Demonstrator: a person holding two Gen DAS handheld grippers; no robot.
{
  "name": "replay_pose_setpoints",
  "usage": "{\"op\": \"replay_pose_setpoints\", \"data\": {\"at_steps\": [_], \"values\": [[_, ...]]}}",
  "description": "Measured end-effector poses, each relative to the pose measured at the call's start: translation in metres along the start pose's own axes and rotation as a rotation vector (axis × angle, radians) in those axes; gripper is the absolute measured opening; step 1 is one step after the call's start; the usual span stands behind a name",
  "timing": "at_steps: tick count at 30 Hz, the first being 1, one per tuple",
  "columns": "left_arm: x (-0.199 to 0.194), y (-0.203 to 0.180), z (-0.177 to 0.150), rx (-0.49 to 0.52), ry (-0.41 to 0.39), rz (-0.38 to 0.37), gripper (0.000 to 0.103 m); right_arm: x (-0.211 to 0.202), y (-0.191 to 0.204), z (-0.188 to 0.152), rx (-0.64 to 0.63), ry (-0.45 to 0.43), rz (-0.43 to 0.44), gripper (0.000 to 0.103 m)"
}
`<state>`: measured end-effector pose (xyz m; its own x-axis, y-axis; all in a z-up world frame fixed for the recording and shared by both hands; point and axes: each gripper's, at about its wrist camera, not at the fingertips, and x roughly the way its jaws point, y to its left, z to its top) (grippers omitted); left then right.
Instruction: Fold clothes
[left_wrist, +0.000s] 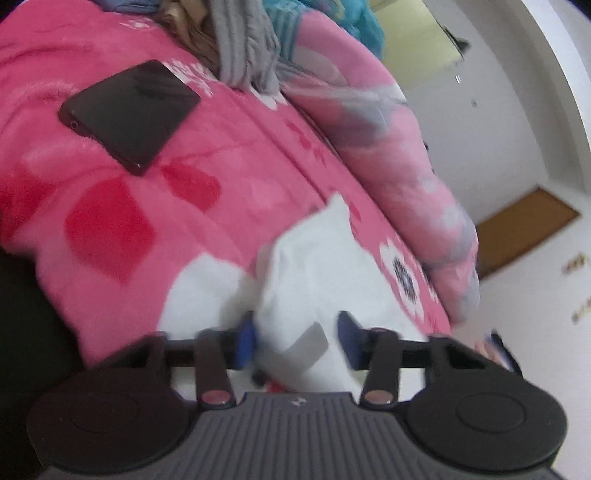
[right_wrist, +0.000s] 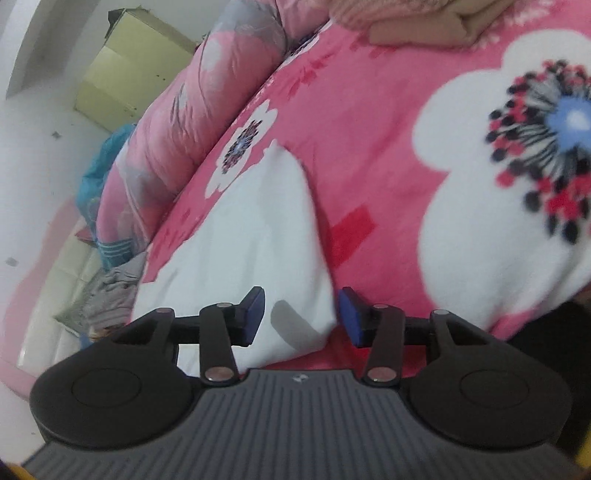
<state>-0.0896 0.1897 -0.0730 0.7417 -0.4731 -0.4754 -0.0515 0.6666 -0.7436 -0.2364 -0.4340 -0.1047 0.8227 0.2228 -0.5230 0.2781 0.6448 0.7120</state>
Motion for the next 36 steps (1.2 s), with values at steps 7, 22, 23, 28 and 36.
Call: {"op": "replay_pose_setpoints", "data": {"at_steps": [7, 22, 23, 28, 36], "values": [[-0.037, -0.057, 0.023, 0.37, -0.162, -0.175, 0.007, 0.008, 0.021, -0.003, -0.15, -0.011, -0.066, 0.012], [-0.065, 0.027, 0.04, 0.33, -0.181, 0.058, 0.009, 0.01, 0.018, 0.001, -0.188, -0.006, -0.093, 0.013], [-0.067, 0.011, 0.033, 0.408, -0.172, 0.043, 0.013, 0.01, 0.018, 0.001, -0.192, -0.006, -0.096, 0.013], [-0.033, -0.076, -0.043, 0.945, -0.016, -0.052, 0.025, 0.011, 0.02, 0.001, -0.198, -0.006, -0.107, 0.015], [0.017, -0.098, -0.092, 1.327, 0.119, 0.039, 0.025, 0.012, 0.021, 0.0, -0.217, -0.012, -0.112, 0.016]]}}
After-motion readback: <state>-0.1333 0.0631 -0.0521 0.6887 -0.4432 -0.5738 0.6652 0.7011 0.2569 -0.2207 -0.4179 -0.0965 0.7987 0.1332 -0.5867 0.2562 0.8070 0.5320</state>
